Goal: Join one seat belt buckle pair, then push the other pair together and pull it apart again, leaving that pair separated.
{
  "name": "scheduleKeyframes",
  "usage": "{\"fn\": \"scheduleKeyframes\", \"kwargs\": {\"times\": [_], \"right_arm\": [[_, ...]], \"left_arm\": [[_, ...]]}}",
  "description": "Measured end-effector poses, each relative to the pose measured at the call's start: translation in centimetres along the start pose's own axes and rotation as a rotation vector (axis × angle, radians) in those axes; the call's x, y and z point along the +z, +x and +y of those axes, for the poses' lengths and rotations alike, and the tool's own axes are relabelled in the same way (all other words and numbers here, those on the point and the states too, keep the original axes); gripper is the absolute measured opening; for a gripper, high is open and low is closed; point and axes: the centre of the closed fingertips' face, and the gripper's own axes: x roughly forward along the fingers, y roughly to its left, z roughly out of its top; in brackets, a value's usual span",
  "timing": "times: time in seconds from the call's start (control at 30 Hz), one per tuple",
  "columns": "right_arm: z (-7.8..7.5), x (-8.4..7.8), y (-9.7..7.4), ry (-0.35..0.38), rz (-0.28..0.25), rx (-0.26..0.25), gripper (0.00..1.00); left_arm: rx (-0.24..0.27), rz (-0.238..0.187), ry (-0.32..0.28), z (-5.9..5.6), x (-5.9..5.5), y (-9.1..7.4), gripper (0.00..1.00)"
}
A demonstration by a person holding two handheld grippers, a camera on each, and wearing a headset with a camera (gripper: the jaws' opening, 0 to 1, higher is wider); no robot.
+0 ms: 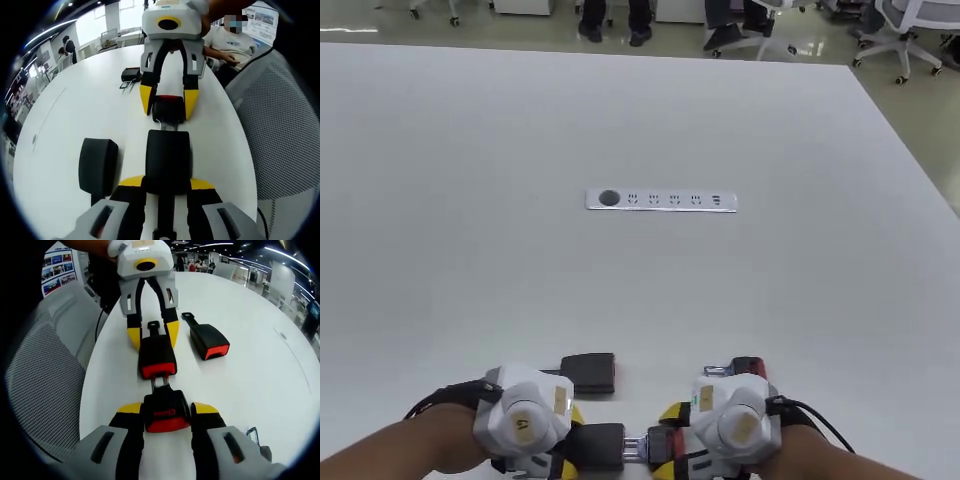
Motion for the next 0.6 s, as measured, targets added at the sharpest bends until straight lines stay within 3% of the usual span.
{"fn": "scheduleKeyframes", "kwargs": {"times": [0.6], "right_arm": [[0.6,0.73,0.77,-0.023,0.012,0.001,0.33]], "left_arm": [[0.007,0.017,-0.003,0.18,-0.24,0.29,0.31]]}}
